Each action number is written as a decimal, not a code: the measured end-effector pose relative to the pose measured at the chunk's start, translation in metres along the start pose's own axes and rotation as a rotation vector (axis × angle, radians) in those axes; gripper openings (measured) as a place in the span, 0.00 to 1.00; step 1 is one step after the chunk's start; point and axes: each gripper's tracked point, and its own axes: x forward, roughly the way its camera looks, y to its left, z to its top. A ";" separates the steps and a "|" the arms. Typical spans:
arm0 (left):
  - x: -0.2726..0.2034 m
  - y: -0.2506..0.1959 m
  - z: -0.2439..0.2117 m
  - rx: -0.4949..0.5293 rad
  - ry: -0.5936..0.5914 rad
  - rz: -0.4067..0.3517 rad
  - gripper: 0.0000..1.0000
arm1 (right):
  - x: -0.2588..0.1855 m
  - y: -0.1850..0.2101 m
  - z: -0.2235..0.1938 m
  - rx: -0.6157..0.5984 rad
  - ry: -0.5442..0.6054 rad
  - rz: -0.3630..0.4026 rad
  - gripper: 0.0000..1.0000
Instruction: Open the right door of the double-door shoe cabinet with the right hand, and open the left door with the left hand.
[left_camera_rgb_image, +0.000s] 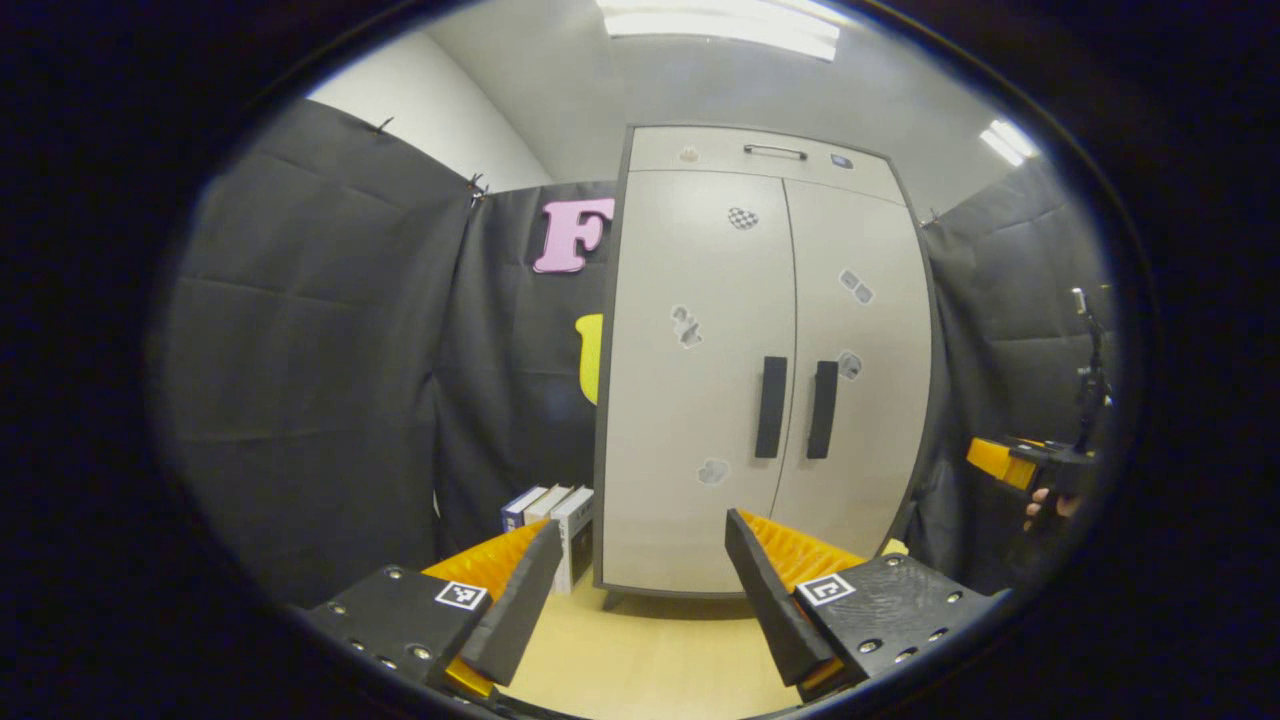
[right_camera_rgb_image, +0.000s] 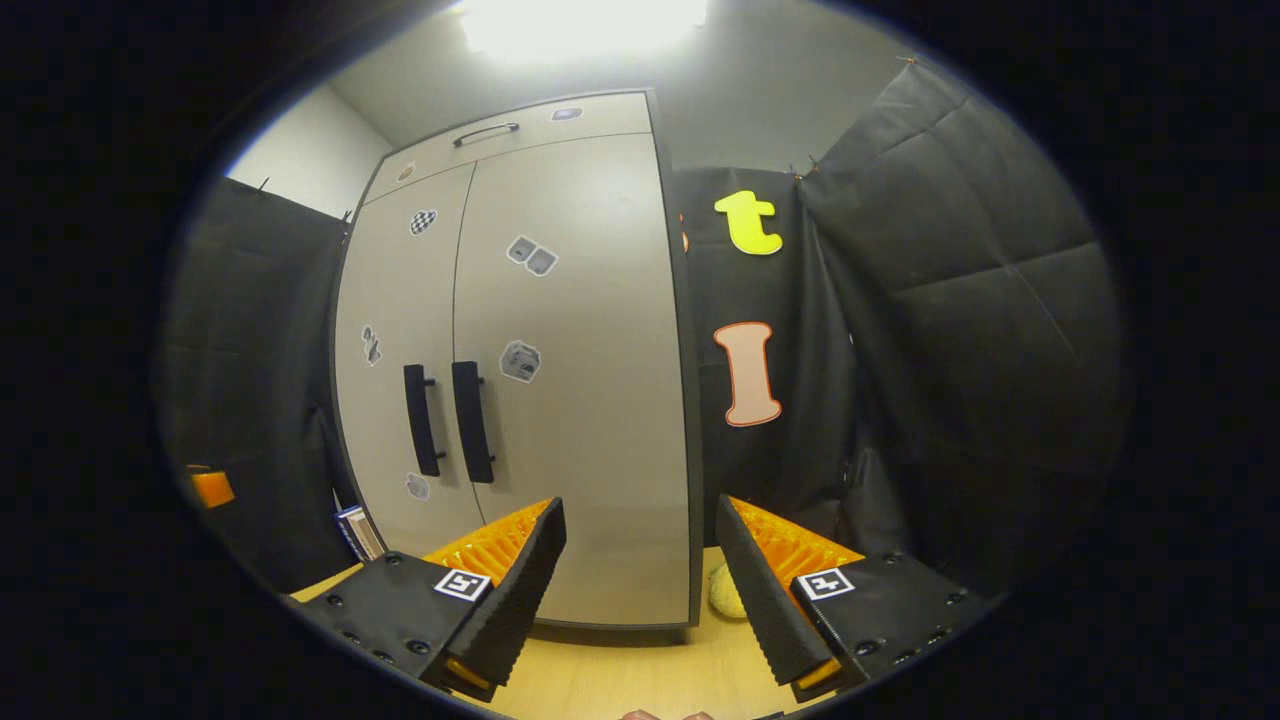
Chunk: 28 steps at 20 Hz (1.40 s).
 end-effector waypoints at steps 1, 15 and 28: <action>0.004 0.007 -0.002 -0.015 0.006 -0.008 0.98 | 0.003 0.008 0.003 -0.003 0.002 -0.004 0.95; 0.030 0.095 -0.031 -0.009 -0.013 -0.086 0.96 | 0.064 0.102 0.051 0.115 0.026 0.034 0.96; 0.051 0.125 -0.056 -0.025 0.042 -0.118 0.96 | 0.132 0.150 0.051 0.023 0.055 0.040 0.97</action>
